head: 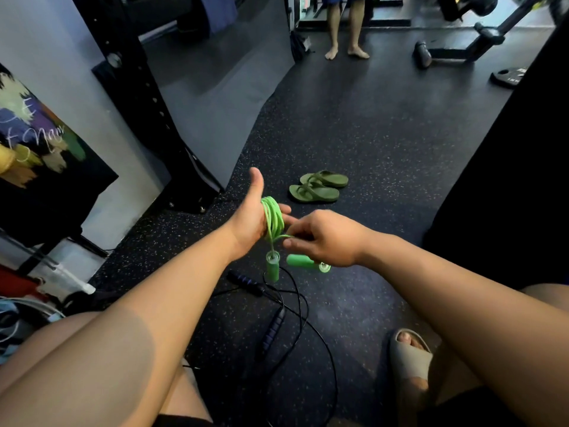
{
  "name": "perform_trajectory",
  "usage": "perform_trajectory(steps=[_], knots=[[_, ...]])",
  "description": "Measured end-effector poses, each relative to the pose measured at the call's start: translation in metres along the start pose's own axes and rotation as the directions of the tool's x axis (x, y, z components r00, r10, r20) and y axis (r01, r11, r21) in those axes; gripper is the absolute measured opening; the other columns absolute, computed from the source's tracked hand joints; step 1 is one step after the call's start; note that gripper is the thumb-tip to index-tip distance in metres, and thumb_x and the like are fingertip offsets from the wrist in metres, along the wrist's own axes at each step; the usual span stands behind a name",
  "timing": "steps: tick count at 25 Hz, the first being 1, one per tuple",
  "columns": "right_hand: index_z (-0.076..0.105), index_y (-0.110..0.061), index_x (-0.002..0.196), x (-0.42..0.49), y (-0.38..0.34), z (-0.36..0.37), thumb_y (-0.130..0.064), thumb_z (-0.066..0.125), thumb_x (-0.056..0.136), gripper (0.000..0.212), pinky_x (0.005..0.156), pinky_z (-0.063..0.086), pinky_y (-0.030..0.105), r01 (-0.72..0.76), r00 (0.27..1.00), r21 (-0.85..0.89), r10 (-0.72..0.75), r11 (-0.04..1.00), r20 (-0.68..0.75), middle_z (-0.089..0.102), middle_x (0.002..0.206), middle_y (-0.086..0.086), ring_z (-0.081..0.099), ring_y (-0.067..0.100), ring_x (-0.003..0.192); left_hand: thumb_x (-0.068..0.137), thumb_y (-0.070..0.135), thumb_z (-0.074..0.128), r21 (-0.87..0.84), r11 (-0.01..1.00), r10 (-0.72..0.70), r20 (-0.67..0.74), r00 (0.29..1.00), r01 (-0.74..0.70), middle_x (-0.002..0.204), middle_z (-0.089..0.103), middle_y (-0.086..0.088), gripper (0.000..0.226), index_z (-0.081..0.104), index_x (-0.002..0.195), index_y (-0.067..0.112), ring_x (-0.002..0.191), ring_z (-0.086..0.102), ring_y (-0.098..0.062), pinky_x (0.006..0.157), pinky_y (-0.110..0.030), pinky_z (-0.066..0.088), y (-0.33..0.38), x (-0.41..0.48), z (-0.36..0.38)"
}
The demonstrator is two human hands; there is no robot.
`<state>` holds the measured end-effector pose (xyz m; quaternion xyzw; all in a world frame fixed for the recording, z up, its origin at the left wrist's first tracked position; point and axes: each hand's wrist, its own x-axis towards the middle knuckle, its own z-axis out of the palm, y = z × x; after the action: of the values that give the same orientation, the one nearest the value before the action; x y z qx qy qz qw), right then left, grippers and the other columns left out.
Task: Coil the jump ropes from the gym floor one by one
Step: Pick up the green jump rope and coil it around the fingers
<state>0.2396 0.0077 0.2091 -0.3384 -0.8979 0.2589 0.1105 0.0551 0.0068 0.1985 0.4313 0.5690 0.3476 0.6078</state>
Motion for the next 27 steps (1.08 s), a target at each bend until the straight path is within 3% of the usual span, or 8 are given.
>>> perform_trajectory(steps=[3,5,9,13,17,20,22,27], knots=[[0.074,-0.022,0.085,-0.003,0.002,-0.015,-0.042,0.073,0.087,0.02,0.059,0.05,0.028,-0.007,0.997,0.028,0.009,1.0,-0.079,0.072,0.072,-0.008,0.064,0.007,0.063,0.066,0.096,-0.009,0.282,0.957,-0.136,0.231,0.963,0.067,0.099,0.07,-0.028,0.137,0.067,0.109,-0.009,0.099,0.071,-0.032,0.105,-0.041,0.039,-0.007,-0.002,0.004],[0.074,-0.021,0.082,-0.004,0.006,-0.022,-0.043,0.081,0.078,0.023,0.059,0.052,0.026,-0.015,0.995,0.075,0.023,0.997,-0.099,0.072,0.07,-0.008,0.065,0.005,0.063,0.07,0.09,-0.014,0.34,0.934,-0.221,0.313,0.924,0.108,0.082,0.07,-0.024,0.131,0.065,0.102,-0.01,0.089,0.071,-0.036,0.095,-0.04,0.044,-0.006,-0.009,0.01],[0.071,-0.013,0.076,-0.001,0.023,-0.021,-0.034,0.087,0.069,0.027,0.053,0.043,0.019,0.003,0.992,0.327,0.04,0.945,-0.124,0.066,0.063,-0.006,0.055,0.002,0.055,0.063,0.096,-0.011,0.232,0.959,-0.263,0.527,0.808,0.161,0.062,0.063,-0.01,0.128,0.058,0.098,-0.006,0.07,0.065,-0.034,0.081,-0.038,0.048,-0.002,-0.018,0.013],[0.07,-0.016,0.076,0.002,0.041,-0.002,-0.035,0.08,0.073,0.022,0.05,0.034,0.022,-0.043,0.981,0.656,0.158,0.754,-0.117,0.058,0.063,-0.001,0.045,0.012,0.057,0.053,0.102,-0.01,0.088,0.983,-0.178,0.63,0.756,0.158,0.044,0.038,0.001,0.118,0.055,0.078,0.006,0.045,0.046,-0.022,0.071,-0.036,0.047,0.005,-0.022,0.008],[0.074,-0.019,0.102,0.005,0.034,0.029,-0.056,0.065,0.084,0.042,0.07,0.042,0.038,-0.089,0.99,0.843,0.141,0.53,0.016,0.059,0.089,0.031,0.049,0.028,0.08,0.054,0.101,-0.009,0.007,0.989,-0.121,0.607,0.785,0.147,0.037,0.028,0.005,0.109,0.051,0.064,0.011,0.033,0.032,-0.017,0.068,-0.038,0.044,0.005,-0.024,0.002],[0.071,-0.019,0.098,0.005,0.024,0.027,-0.06,0.062,0.082,0.045,0.053,0.041,0.026,-0.135,0.988,0.903,0.124,0.408,0.092,0.052,0.067,0.009,0.043,0.012,0.052,0.061,0.1,-0.007,-0.064,0.989,-0.081,0.518,0.851,0.133,0.034,0.024,0.004,0.104,0.048,0.06,0.012,0.031,0.028,-0.017,0.066,-0.037,0.044,0.009,-0.022,-0.003],[0.068,-0.015,0.102,0.005,0.021,0.022,-0.043,0.065,0.088,0.032,0.049,0.035,0.024,-0.109,0.992,0.897,0.103,0.428,0.072,0.057,0.063,-0.007,0.037,0.005,0.047,0.065,0.099,-0.006,-0.082,0.989,-0.07,0.459,0.886,0.121,0.034,0.024,0.004,0.103,0.047,0.059,0.01,0.03,0.026,-0.017,0.066,-0.036,0.045,0.012,-0.023,-0.006],[0.069,-0.008,0.114,0.011,0.016,0.021,-0.024,0.071,0.089,0.03,0.047,0.036,0.022,-0.086,0.989,0.861,0.146,0.501,0.014,0.065,0.076,0.001,0.043,0.006,0.049,0.072,0.096,0.001,-0.095,0.993,-0.043,0.272,0.961,0.072,0.034,0.023,0.003,0.099,0.049,0.056,0.01,0.031,0.023,-0.017,0.063,-0.035,0.044,0.012,-0.025,-0.003]])
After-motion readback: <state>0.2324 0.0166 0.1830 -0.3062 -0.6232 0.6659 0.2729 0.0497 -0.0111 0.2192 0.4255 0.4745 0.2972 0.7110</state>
